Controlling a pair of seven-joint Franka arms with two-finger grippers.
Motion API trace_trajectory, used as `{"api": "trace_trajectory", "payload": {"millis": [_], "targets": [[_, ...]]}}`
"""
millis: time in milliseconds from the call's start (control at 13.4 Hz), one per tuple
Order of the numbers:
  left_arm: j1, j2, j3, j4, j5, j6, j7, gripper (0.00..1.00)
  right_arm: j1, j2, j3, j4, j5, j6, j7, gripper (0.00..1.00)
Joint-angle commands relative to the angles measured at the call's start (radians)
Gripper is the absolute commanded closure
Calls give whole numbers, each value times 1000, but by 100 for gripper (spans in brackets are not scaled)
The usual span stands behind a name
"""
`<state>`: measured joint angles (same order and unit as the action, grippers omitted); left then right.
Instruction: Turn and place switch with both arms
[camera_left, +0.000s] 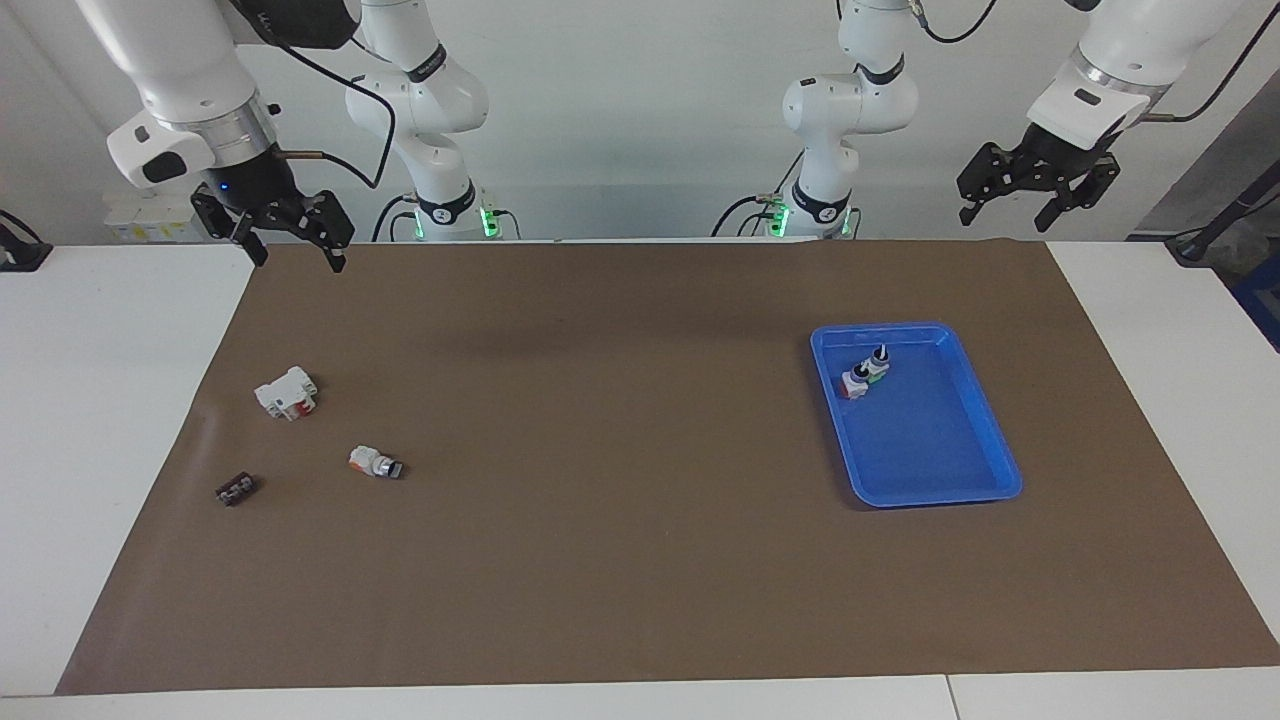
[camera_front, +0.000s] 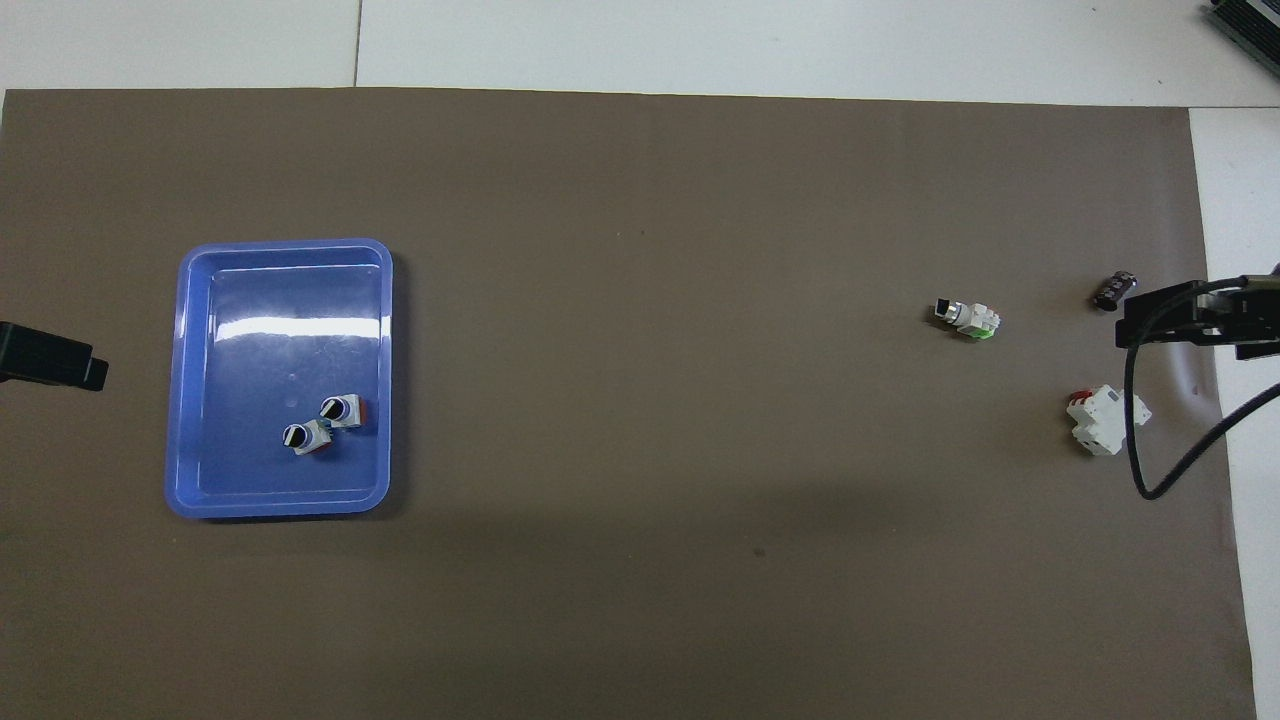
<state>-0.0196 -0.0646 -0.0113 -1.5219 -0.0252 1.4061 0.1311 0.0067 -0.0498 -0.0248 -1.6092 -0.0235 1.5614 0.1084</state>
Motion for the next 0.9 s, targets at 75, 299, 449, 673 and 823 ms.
{"api": "trace_trajectory", "payload": {"millis": [75, 299, 449, 673, 823], "targets": [[0, -23, 2, -24, 7, 5, -8, 0, -7, -25, 3, -32, -1, 25, 2, 0], [0, -21, 2, -24, 7, 5, -8, 0, -8, -25, 3, -31, 0, 19, -3, 0], [0, -21, 2, -24, 7, 5, -10, 0, -8, -25, 3, -34, 0, 26, -1, 0], [0, -21, 2, -24, 7, 5, -8, 0, -8, -27, 3, -38, 0, 31, -1, 0], [0, -21, 2, -24, 7, 5, -8, 0, -4, -27, 5, -44, 0, 35, -7, 0]]}}
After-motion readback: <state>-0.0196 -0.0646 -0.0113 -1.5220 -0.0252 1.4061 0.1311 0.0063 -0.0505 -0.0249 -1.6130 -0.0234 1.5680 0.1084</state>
